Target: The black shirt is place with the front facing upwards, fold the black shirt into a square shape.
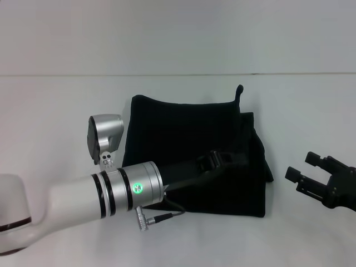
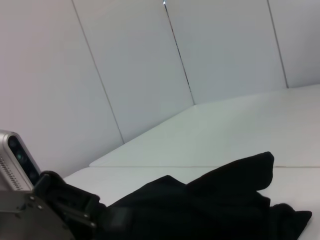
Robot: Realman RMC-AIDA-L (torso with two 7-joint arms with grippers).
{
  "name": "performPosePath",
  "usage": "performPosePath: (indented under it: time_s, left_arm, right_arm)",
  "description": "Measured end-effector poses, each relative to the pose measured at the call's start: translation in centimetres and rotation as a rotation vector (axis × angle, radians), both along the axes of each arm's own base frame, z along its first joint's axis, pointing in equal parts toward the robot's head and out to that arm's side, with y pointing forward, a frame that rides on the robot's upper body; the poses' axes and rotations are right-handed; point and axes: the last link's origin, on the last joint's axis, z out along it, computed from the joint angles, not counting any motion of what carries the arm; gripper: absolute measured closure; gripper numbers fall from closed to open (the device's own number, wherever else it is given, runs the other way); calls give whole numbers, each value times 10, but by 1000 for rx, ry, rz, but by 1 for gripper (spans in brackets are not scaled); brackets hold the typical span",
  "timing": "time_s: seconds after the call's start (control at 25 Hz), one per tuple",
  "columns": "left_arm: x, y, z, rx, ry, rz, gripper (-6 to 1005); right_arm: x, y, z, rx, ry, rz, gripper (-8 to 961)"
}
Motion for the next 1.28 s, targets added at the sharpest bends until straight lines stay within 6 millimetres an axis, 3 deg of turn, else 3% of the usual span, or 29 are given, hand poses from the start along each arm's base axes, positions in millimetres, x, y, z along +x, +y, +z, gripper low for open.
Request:
performPosePath:
  time_s: [0.48, 0.68, 0.76, 1.04, 1.28]
  left_arm:
    - [-1, -12, -2, -5, -31, -29, 803]
    - [2, -14, 11, 21, -60, -129, 587]
    - [3, -16, 19, 22, -74, -186, 547]
    - [-9, -23, 55, 57, -114, -290, 408]
    - [-37, -26, 89, 218, 2, -392, 216]
  right_arm:
    - [15, 3, 15, 128, 44, -116, 117]
    - [20, 6, 25, 180, 118, -186, 117]
    - [19, 8, 28, 187, 147, -199, 117]
    - [1, 20, 26, 163, 205, -150, 117]
    - [-38, 29, -1, -18, 136, 66, 117]
